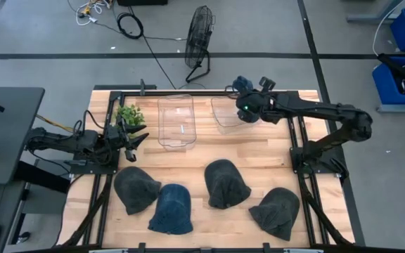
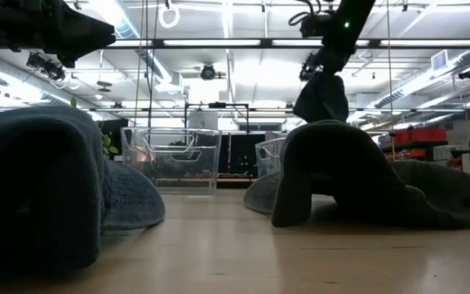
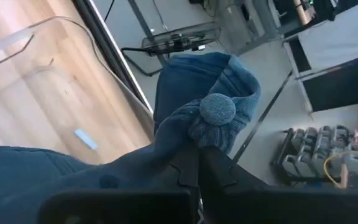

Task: Pick & Place hat
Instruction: Put the top blue cap into the right transparent bin

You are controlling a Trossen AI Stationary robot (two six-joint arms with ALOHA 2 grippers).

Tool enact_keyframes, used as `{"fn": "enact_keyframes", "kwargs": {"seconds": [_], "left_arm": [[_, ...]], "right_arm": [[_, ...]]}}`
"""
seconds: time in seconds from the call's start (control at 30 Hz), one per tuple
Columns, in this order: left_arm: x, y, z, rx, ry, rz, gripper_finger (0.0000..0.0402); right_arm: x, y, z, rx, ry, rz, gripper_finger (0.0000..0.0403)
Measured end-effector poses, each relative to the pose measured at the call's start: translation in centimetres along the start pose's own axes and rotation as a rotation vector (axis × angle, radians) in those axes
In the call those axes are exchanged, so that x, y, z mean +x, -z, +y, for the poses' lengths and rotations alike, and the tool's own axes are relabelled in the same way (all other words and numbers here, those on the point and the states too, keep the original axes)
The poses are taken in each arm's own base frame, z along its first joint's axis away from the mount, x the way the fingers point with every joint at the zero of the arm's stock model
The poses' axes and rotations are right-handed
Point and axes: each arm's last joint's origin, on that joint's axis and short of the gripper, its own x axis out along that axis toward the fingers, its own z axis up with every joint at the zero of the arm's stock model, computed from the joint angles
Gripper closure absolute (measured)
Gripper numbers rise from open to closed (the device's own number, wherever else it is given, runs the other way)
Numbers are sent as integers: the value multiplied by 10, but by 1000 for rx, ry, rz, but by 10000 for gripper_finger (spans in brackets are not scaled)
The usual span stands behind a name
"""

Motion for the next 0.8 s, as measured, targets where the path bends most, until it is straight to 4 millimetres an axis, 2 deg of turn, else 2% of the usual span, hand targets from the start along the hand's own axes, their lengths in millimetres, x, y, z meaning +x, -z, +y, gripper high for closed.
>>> {"fn": "enact_keyframes", "kwargs": {"seconds": [0.13,0.4,0.57,0.8], "left_arm": [[0,0,0,0,0,0,248],[0,0,0,-11,0,-1,248],[0,0,0,-28,0,-1,248],[0,0,0,-29,0,-1,248]], "right_arm": [[7,0,-1,-11,-57,-5,403],[4,-12,-8,-52,-7,-88,403],[4,-8,-5,-14,-92,-64,403],[5,4,-3,8,-101,41,403]]}}
